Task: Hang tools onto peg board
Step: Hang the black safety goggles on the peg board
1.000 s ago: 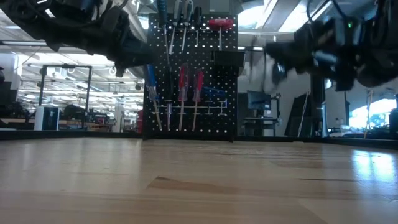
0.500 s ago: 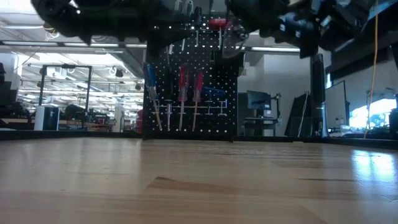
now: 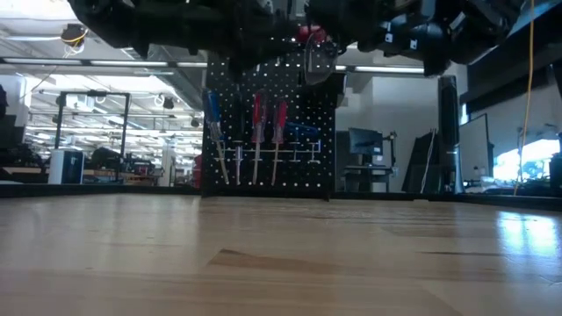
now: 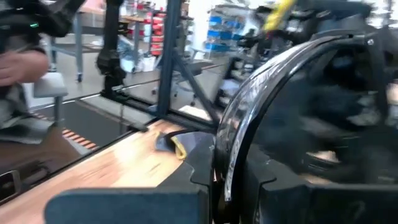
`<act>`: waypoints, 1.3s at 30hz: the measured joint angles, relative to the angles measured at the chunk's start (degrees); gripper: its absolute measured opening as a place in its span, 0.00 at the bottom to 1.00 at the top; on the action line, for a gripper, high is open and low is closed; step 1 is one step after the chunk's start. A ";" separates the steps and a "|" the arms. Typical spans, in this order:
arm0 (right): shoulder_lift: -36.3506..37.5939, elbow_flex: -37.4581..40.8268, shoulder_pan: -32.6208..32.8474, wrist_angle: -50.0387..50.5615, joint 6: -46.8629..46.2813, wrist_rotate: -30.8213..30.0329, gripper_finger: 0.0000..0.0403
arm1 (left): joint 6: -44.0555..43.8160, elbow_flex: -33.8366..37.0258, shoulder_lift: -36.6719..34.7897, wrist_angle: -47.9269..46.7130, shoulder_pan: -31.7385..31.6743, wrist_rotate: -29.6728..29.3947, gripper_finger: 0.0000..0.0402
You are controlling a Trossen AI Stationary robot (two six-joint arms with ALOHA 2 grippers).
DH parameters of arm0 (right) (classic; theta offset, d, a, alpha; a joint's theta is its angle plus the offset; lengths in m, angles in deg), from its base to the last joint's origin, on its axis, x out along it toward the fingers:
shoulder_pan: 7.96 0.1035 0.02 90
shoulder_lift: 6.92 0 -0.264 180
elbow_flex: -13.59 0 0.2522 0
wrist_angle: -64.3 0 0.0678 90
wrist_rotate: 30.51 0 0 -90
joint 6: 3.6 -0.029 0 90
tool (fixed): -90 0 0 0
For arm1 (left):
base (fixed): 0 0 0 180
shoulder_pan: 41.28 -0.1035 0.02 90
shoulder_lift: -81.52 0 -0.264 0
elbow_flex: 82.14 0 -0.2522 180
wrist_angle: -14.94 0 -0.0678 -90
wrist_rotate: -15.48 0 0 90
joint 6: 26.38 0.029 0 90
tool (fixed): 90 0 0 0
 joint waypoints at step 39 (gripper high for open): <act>10.95 17.14 -7.42 -0.06 -4.55 -5.23 0.08 | 10.40 -0.09 -4.52 -22.83 -1.38 -9.00 0.39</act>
